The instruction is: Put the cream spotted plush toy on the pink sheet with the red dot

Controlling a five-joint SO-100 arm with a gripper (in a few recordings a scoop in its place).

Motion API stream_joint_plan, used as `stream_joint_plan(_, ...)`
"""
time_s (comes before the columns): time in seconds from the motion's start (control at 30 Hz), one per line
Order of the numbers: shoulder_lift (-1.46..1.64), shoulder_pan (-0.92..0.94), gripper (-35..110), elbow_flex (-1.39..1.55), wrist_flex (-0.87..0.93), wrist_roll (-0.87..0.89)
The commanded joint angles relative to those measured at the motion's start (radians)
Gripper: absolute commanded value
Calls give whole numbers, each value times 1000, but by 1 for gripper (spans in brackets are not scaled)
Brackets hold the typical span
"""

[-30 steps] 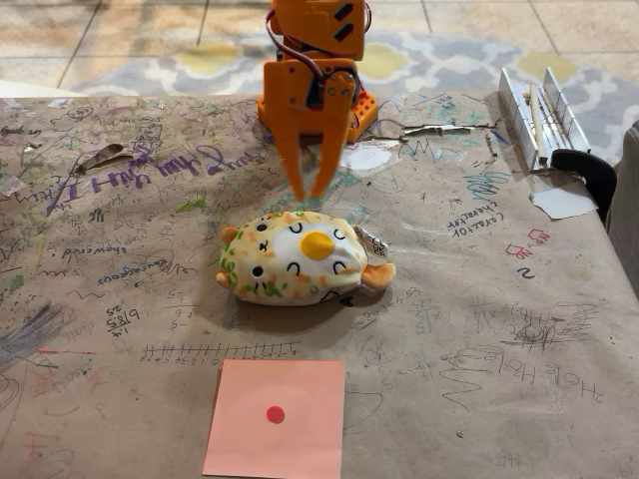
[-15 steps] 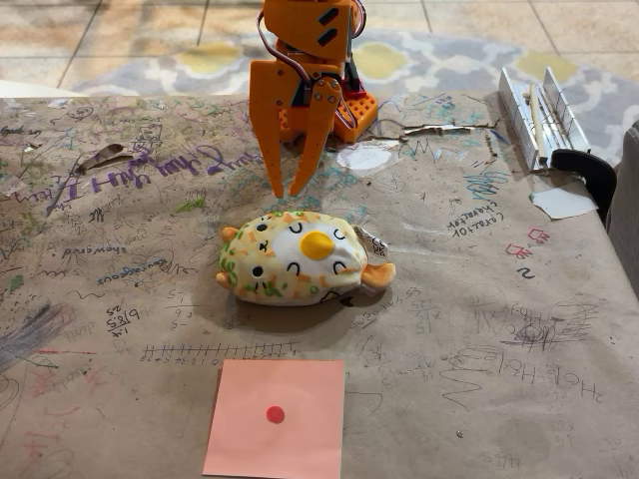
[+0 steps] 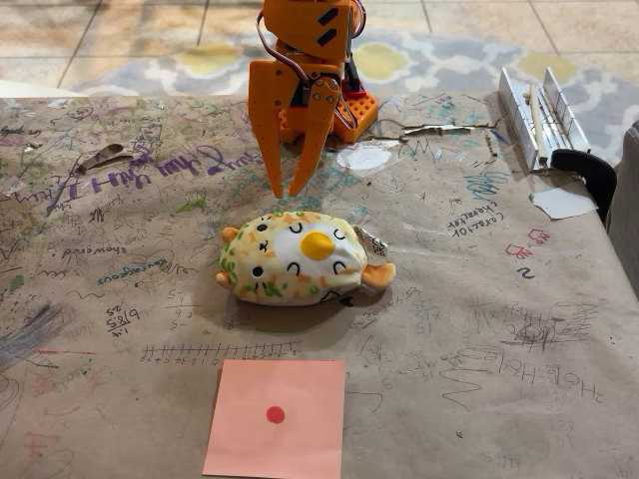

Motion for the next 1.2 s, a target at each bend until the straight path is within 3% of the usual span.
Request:
stream_joint_plan(0.0, 8, 0, 0, -17, 15, 12)
stream_joint_plan(0.33, 9, -9, 0, -17, -14, 54)
stream_joint_plan(0.47, 9, -41, 0, -17, -72, 166)
stream_joint_plan(0.57, 9, -72, 0, -17, -235, 437)
stream_joint_plan(0.7, 9, -41, 0, -17, -506, 1081)
stream_joint_plan(0.77, 9, 9, 0, -18, -517, 1347)
stream_joint_plan(0.83, 9, 20, 0, -18, -480, 1463)
stream_joint_plan(1.0, 6, 26, 0, -18, -489, 1489)
stream_joint_plan(1.17, -252, -48, 0, -202, -558, 1252)
